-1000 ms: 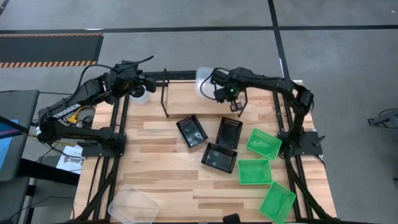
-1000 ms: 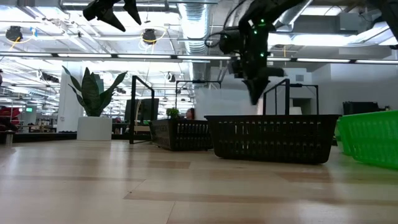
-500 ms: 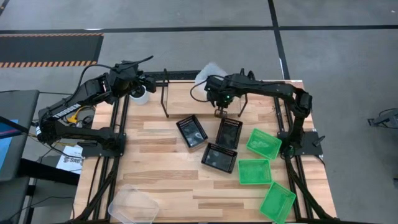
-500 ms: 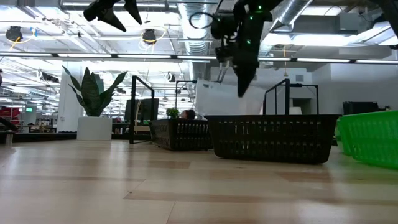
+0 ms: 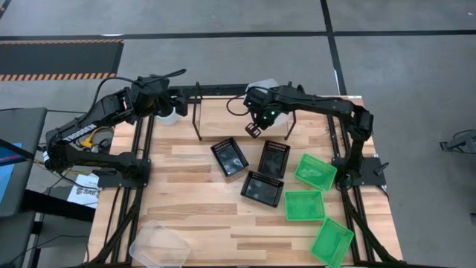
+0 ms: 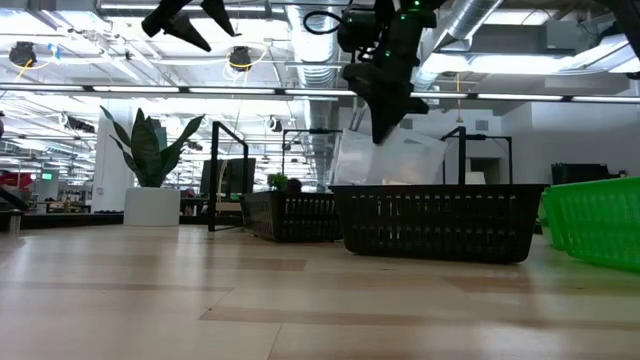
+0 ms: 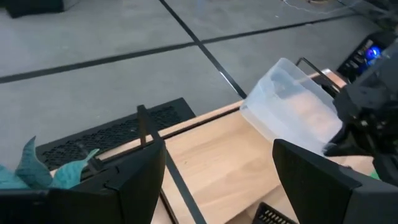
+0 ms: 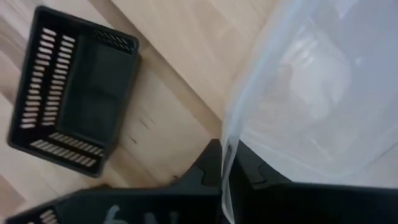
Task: Stack baskets on shelf by color
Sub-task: Stack the right transparent bin on top of the transparent bin on the shelf, then stack the transparent bin on top of the stacked transparent bins on the shelf
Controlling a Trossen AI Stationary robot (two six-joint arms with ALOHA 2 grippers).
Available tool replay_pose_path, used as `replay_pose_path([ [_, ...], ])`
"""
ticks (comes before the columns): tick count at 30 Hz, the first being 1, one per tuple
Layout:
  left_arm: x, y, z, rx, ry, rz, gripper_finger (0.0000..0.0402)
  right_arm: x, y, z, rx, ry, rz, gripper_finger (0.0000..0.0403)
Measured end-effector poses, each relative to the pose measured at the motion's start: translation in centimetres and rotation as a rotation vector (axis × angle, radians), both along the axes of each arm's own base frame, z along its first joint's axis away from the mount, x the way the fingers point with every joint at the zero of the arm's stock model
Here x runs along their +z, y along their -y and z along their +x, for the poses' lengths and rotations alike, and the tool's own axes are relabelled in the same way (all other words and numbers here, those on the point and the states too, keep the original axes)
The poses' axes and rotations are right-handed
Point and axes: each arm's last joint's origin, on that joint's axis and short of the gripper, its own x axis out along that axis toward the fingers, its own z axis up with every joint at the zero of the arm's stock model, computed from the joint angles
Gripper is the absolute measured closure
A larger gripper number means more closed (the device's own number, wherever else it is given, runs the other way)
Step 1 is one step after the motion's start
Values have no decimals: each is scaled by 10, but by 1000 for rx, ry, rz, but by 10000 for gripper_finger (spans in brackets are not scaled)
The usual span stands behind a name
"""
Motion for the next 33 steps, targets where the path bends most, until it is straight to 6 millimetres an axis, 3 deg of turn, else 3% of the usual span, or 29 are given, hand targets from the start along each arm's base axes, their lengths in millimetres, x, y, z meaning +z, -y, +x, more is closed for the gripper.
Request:
replay_pose_path([
  [7,0,1,1,-65,-26,8,118,-13,-4,8,-132,-34,30,386],
  [12,0,1,1,-73,-35,16,118,-28,-2,15,-164,-71,11,367],
  [19,0,2,0,-77,-18,0,118,-34,1,24,-157,-20,7,334],
  [29,0,4,2,-130,1,-34,118,-22,4,21,-114,35,-21,244],
  [33,-1,6,3,-203,16,-68,118,-4,2,16,-81,100,-56,222],
])
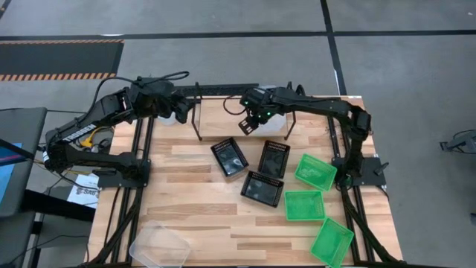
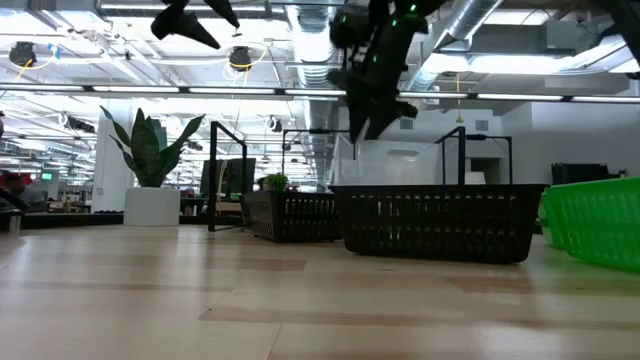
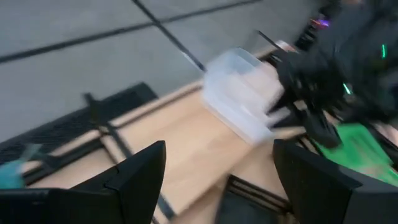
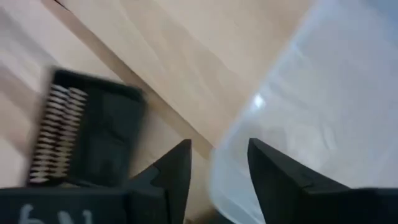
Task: Stack baskets on shelf by color
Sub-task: Stack the transparent bin on top of the stacked transparent bins on the shelf
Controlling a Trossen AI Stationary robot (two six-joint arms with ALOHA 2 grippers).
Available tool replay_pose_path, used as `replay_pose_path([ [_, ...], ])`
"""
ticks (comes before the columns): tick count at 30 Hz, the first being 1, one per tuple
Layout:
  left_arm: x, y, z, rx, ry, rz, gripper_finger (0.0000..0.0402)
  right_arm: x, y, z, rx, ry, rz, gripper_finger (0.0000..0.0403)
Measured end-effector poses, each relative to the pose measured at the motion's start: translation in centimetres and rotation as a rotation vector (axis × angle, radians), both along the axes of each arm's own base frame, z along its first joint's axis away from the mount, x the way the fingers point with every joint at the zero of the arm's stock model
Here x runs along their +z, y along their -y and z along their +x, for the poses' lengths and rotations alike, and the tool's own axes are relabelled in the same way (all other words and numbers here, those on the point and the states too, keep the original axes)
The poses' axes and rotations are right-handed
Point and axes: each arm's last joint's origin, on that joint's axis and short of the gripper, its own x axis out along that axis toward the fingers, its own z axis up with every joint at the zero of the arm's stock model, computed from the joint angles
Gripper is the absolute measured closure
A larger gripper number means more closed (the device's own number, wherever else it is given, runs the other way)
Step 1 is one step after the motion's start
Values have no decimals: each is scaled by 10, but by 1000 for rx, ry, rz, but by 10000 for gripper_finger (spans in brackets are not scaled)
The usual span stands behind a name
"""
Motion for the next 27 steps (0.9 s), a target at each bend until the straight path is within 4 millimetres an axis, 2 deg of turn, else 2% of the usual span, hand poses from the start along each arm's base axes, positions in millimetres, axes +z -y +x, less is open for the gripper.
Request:
replay_pose_path([
  [3,-1,6,-1,-163,2,-65,118,20,0,-6,11,79,-37,218],
  [7,-9,21,-5,-349,-42,-234,118,49,-7,-17,55,179,-101,223],
  [15,-25,60,-10,-366,-228,-500,118,88,-22,-39,95,290,-160,231],
  [19,-28,84,-11,-337,-266,-579,118,94,-29,-43,131,298,-175,230],
  [27,-30,127,-9,-300,-271,-653,118,93,-48,-39,211,276,-173,237],
])
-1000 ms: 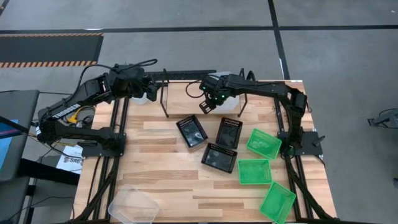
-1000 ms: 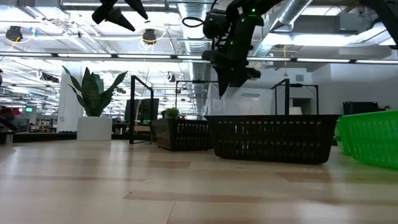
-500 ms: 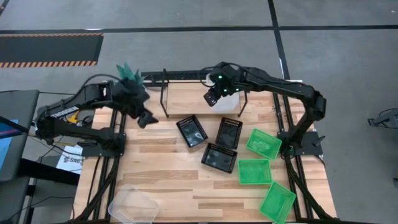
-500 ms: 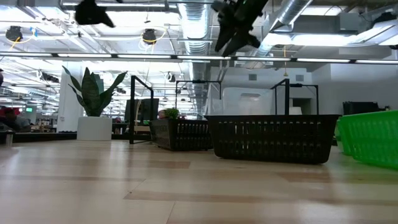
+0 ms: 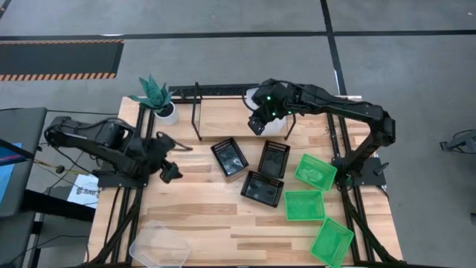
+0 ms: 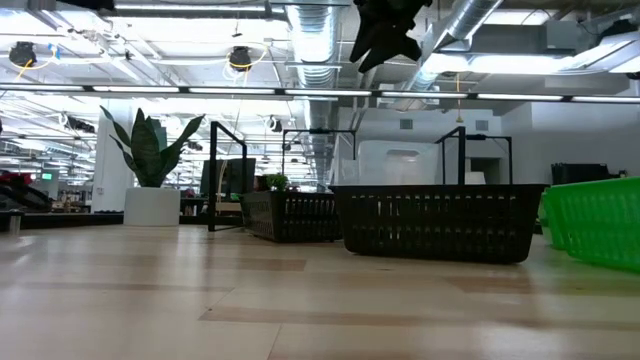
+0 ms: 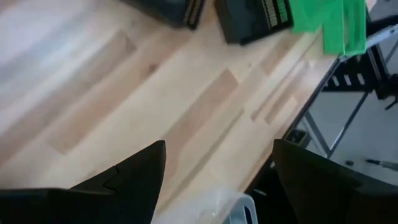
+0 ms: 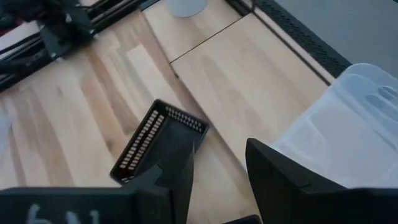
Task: Stack baskets on shelf by color
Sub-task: Stack the transparent bin on top of the stacked transparent bins on the shelf
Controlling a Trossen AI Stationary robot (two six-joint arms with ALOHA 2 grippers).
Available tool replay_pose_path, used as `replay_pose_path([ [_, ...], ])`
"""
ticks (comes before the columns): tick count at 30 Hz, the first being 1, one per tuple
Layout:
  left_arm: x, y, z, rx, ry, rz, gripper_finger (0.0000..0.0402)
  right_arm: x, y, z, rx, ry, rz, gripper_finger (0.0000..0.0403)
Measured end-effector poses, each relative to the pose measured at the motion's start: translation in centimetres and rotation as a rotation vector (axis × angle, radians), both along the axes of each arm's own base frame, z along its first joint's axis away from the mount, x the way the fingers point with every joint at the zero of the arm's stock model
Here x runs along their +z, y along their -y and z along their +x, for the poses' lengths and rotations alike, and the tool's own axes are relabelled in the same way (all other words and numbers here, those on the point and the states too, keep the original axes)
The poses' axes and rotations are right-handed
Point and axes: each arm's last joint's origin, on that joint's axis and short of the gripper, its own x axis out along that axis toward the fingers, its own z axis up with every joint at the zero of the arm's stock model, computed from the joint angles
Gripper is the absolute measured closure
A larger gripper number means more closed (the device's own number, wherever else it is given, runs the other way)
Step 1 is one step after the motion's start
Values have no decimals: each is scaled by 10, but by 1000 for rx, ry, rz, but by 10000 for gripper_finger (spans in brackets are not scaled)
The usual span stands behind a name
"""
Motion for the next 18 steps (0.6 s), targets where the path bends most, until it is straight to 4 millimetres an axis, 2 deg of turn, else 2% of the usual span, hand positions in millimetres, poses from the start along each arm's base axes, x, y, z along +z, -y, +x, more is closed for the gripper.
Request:
replay_pose_path([
  [5,-10,26,10,-80,-71,-23,118,0,-14,3,50,0,9,239],
  [10,-25,52,21,-220,-158,-2,118,3,-34,4,132,27,105,240],
  [18,-43,84,27,-354,-235,58,118,15,-83,-3,215,66,206,250],
])
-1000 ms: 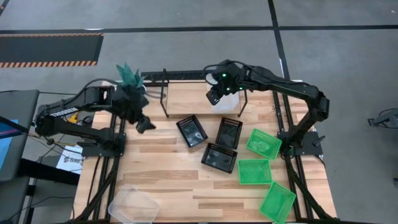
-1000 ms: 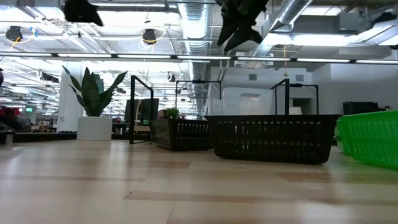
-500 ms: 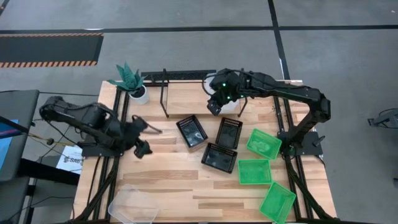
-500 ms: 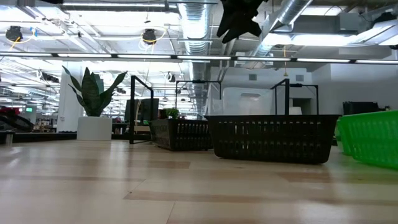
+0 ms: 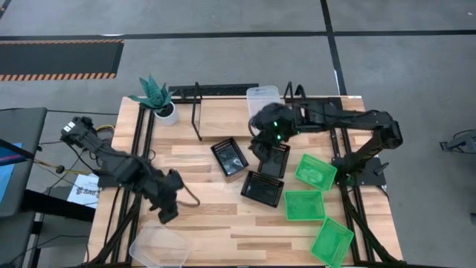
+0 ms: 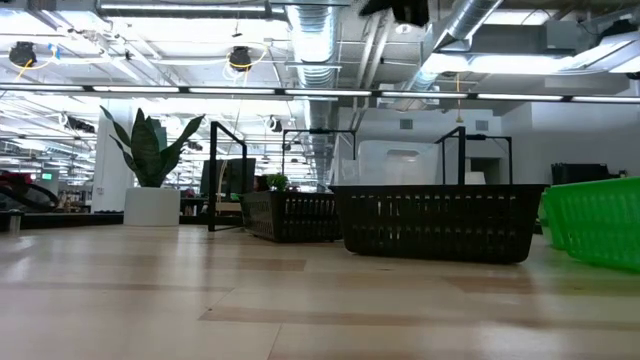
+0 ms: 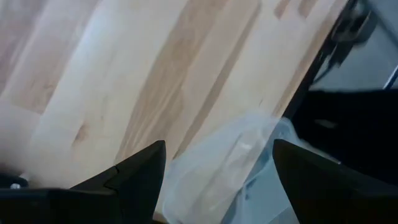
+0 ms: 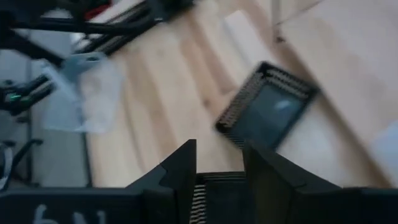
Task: Stack baskets on shelf by color
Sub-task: Stack the transparent bin on top of the stacked transparent bins on the shelf
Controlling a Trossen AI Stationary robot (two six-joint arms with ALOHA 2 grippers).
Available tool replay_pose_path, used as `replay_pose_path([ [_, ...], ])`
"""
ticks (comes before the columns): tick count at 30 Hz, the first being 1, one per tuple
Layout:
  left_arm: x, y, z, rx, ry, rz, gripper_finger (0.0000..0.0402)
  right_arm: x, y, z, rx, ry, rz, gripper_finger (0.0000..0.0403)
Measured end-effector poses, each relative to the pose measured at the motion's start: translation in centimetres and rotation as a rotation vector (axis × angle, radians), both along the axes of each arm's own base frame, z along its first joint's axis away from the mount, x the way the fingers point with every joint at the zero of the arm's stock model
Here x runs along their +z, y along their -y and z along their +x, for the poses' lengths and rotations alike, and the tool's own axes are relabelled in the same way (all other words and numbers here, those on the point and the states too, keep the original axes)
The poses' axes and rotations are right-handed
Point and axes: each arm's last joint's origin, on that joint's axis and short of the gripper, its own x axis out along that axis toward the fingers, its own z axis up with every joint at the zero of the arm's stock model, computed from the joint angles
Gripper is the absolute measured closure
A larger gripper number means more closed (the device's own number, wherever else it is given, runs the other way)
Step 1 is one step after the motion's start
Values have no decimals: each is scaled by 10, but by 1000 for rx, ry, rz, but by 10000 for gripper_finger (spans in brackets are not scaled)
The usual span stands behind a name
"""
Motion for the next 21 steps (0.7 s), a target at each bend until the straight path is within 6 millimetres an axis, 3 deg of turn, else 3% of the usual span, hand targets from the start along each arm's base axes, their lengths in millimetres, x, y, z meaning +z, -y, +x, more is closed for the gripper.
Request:
replay_pose_path([
  [11,-32,57,-2,-238,7,174,118,4,-72,-9,81,10,70,265],
  [21,-76,111,0,-462,-65,155,118,4,-107,-18,132,-1,122,271],
])
